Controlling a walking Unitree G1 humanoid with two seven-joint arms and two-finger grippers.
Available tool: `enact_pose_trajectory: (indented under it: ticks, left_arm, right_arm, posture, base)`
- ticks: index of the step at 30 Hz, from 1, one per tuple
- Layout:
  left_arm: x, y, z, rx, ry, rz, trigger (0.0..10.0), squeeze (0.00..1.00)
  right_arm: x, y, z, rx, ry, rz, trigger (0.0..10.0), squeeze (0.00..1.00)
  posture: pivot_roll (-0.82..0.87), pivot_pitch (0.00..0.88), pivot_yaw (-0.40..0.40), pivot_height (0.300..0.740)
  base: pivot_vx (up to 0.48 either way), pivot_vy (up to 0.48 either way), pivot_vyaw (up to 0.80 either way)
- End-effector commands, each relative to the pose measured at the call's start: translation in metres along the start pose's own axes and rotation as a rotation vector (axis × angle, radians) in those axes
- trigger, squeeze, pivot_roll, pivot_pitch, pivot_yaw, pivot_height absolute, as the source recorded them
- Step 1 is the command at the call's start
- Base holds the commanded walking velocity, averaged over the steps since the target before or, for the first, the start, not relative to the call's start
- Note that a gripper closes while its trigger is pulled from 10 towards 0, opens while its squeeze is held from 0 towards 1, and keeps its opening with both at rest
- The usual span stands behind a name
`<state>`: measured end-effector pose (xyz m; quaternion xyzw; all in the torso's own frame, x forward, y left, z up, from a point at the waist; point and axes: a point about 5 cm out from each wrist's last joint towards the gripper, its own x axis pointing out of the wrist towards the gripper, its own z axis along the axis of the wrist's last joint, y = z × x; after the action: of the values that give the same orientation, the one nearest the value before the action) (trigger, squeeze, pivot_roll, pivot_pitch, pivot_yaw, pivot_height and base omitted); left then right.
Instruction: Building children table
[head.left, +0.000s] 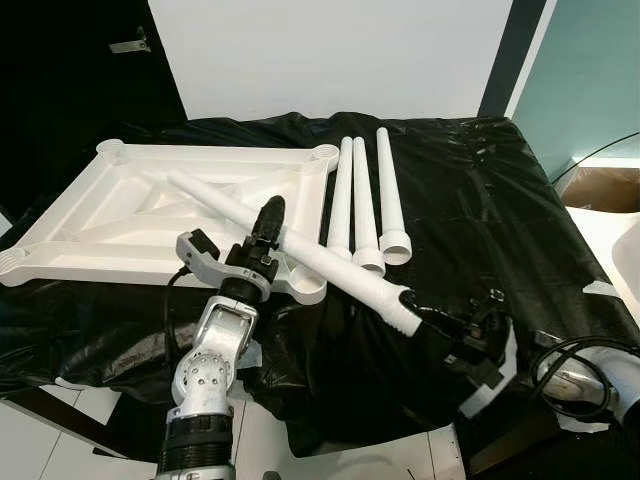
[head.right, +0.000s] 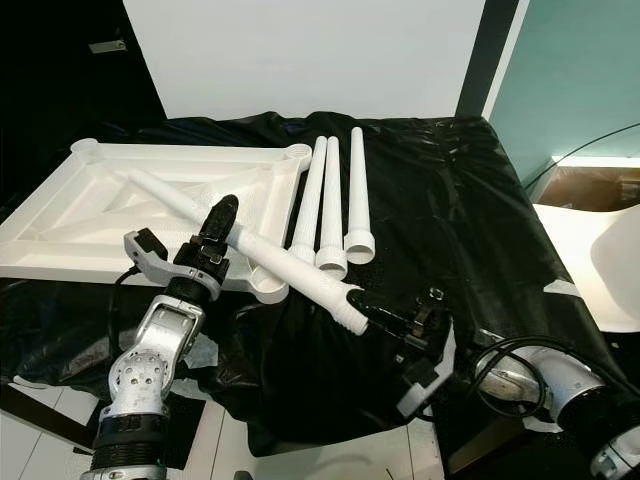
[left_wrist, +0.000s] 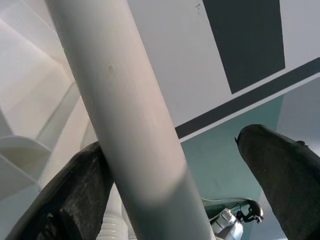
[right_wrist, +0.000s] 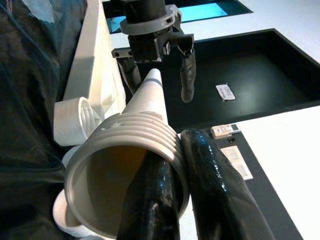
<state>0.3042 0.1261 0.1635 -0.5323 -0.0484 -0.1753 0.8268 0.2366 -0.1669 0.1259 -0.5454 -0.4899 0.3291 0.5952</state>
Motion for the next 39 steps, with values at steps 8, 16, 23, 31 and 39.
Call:
enact_pose_trajectory:
  ticks: [8, 16, 23, 31, 39]
  left_arm:
    - [0.001, -0.019, -0.001, 0.008, -0.006, -0.259, 0.0, 0.00]
    - [-0.002, -0.021, 0.002, 0.046, -0.048, -0.271, 0.0, 0.00]
    - [-0.003, -0.023, 0.005, 0.048, -0.070, -0.268, 0.0, 0.00]
    - [0.001, -0.023, 0.008, 0.048, -0.101, -0.244, 0.0, 0.00]
    - [0.006, -0.020, 0.021, 0.096, -0.207, -0.142, 0.0, 0.00]
  right_arm:
    - [-0.002, 0.006, 0.003, -0.017, -0.029, -0.039, 10.0, 0.00]
    - [0.002, 0.012, -0.006, 0.019, 0.069, -0.083, 10.0, 0.00]
    - [0.005, 0.018, -0.004, 0.050, 0.112, -0.138, 10.0, 1.00]
    - [0.004, 0.023, -0.009, 0.165, 0.253, -0.191, 10.0, 0.00]
    - [-0.004, 0.044, -0.012, 0.622, 0.600, -0.274, 10.0, 0.00]
  posture:
    - [0.08, 0.000, 0.047, 0.740]
    - [0.08, 0.000, 0.046, 0.740]
    - [0.08, 0.000, 0.051, 0.740]
    - [0.08, 0.000, 0.053, 0.740]
    - [0.07, 0.000, 0.050, 0.740]
  base:
    - [0.000, 0.000, 0.00]
    - [0.000, 0.000, 0.00]
    - [0.000, 0.000, 0.00]
    - [0.000, 0.000, 0.00]
    - [0.000, 0.000, 0.00]
